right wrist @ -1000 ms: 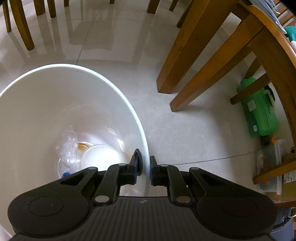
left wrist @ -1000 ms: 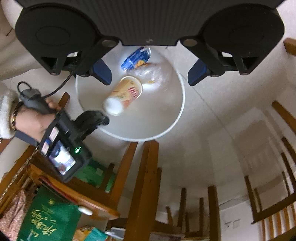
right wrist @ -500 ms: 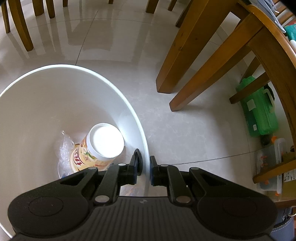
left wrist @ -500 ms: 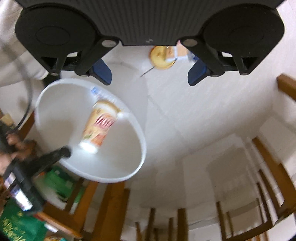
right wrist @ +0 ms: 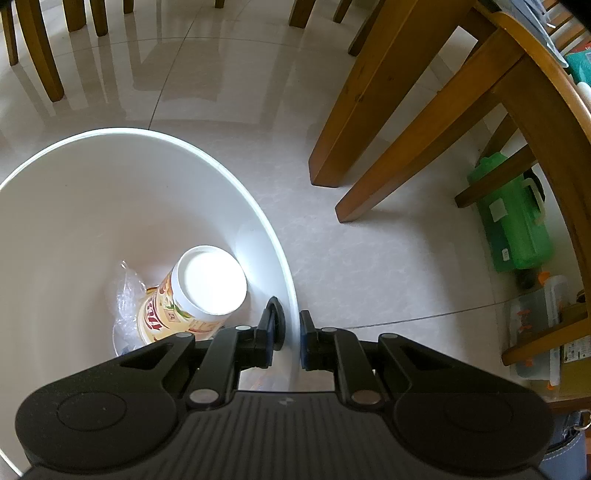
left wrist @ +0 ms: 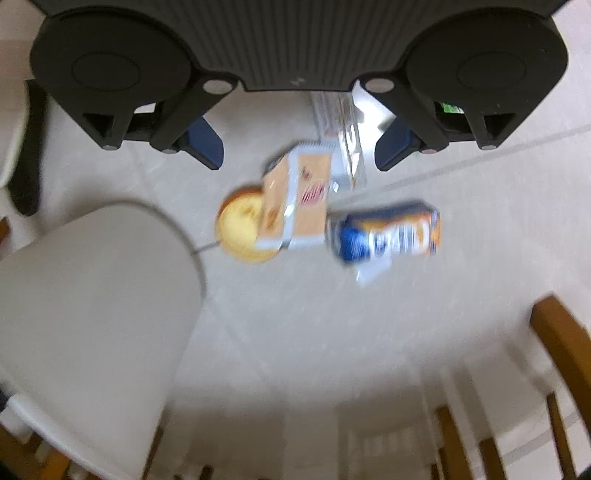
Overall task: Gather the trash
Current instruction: 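Lower the left tool onto the silver snack wrapper and close it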
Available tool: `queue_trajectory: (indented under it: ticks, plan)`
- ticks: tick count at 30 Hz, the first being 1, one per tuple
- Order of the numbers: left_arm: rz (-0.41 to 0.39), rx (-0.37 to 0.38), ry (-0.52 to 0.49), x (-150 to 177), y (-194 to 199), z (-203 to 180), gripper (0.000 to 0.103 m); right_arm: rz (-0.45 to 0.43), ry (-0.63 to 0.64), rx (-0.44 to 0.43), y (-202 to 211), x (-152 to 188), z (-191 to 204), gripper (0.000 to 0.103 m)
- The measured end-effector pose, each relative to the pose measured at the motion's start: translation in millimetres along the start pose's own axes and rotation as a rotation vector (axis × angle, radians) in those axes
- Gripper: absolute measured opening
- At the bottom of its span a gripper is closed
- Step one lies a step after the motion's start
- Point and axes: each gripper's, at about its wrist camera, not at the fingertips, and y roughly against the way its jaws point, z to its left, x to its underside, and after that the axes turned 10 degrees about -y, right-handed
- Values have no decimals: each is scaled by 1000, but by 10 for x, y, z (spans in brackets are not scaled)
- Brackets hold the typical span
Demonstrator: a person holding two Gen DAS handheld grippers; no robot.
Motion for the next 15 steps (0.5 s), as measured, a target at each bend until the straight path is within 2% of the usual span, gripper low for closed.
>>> queue_trajectory:
  ticks: [6,10,15]
  plan:
    - [70,-43,110,352,-506,52,76,-4,10,10,3,11,17,17]
    - [72,-66,164,480,-619,112,73,-2,10,11,0,15,23,17]
    - [61,-76,193,526,-692,148,63,3,9,16,3,16,34,17]
